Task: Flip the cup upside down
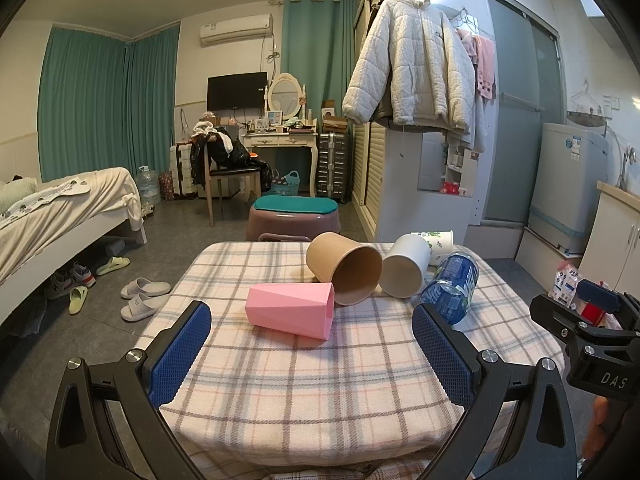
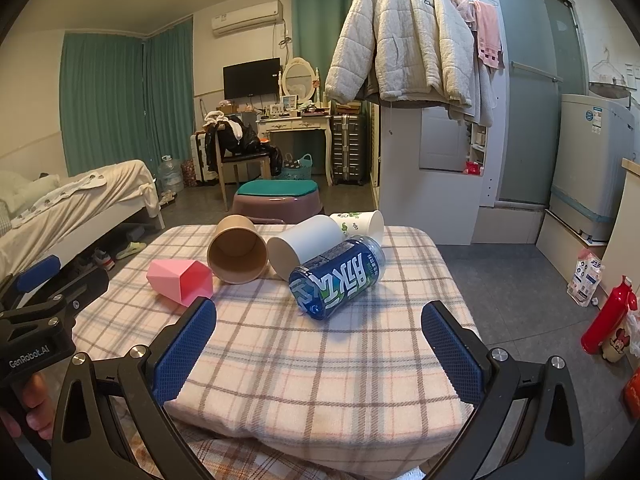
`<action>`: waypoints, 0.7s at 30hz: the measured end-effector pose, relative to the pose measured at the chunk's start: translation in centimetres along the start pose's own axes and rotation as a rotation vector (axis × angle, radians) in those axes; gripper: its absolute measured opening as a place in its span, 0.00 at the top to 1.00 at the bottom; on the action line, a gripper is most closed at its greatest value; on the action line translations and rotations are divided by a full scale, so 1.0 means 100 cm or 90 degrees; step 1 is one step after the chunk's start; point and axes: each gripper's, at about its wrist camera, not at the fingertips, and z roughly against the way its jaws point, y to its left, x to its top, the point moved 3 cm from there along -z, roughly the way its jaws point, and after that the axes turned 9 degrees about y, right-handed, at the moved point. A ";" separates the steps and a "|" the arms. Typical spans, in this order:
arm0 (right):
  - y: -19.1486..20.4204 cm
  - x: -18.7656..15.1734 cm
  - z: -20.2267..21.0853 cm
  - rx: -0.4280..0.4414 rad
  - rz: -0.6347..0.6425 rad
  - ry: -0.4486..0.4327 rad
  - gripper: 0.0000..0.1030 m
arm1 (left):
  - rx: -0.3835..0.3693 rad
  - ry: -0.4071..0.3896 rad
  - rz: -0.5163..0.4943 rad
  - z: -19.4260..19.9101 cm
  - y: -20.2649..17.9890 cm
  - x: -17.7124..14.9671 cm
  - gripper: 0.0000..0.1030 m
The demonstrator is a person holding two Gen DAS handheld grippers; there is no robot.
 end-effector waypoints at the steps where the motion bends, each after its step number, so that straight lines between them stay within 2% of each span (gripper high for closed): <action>1: 0.001 -0.001 0.000 0.001 0.000 0.001 0.00 | 0.000 0.000 0.000 0.000 0.000 0.000 0.00; 11: -0.001 0.000 -0.001 0.008 0.007 0.006 0.00 | 0.003 0.006 0.005 -0.001 -0.003 -0.001 0.00; 16: -0.015 0.017 -0.001 0.015 0.018 0.010 0.00 | 0.016 0.008 0.008 -0.007 -0.006 0.010 0.00; 21: -0.040 0.050 -0.017 0.032 0.062 0.037 0.00 | 0.033 0.013 0.009 -0.023 -0.008 0.034 0.00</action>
